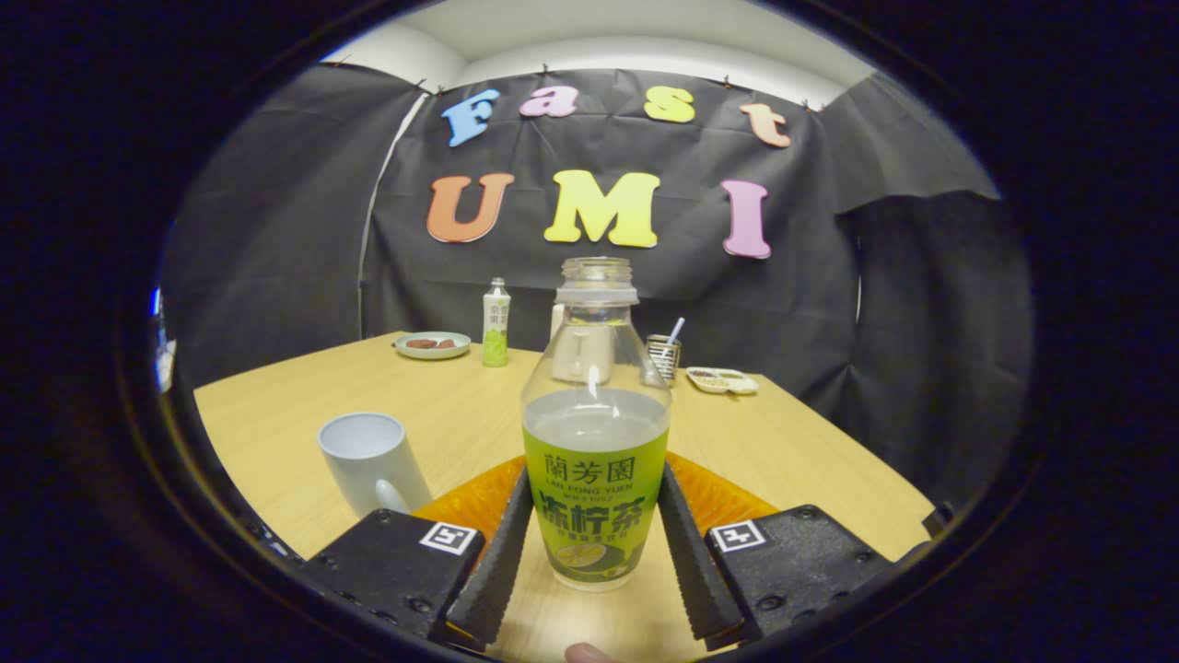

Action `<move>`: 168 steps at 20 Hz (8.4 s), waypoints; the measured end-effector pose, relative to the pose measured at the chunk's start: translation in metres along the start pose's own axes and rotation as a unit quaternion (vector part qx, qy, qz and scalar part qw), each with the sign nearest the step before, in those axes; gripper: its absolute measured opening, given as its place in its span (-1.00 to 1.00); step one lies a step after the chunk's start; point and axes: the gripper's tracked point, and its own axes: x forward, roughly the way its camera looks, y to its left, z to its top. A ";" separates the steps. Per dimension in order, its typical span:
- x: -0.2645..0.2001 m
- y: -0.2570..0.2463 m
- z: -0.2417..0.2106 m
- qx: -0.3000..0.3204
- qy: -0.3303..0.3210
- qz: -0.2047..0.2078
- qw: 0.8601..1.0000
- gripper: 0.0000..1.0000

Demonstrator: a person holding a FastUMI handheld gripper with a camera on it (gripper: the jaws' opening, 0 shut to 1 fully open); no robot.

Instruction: Take the bottle from table, then pour the juice into the cup, finally place the bottle on the coaster

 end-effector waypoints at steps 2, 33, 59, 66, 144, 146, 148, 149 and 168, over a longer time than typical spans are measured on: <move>0.005 0.000 0.007 -0.040 0.000 0.003 0.999 0.55; 0.028 0.022 0.090 -0.614 -0.126 -0.121 0.769 0.55; 0.012 0.016 0.112 -0.720 -0.131 -0.161 0.662 0.55; 0.013 0.016 0.117 -0.730 -0.136 -0.163 0.649 0.55; -0.001 0.018 0.163 -0.389 -0.136 -0.062 0.909 0.55; 0.001 0.018 0.171 -0.316 -0.130 -0.045 0.939 0.55; 0.006 0.022 0.174 -0.228 -0.121 -0.016 0.966 0.55; 0.009 0.026 0.175 -0.182 -0.116 0.002 0.976 0.55; 0.164 0.032 0.127 0.026 -0.044 0.095 0.994 0.56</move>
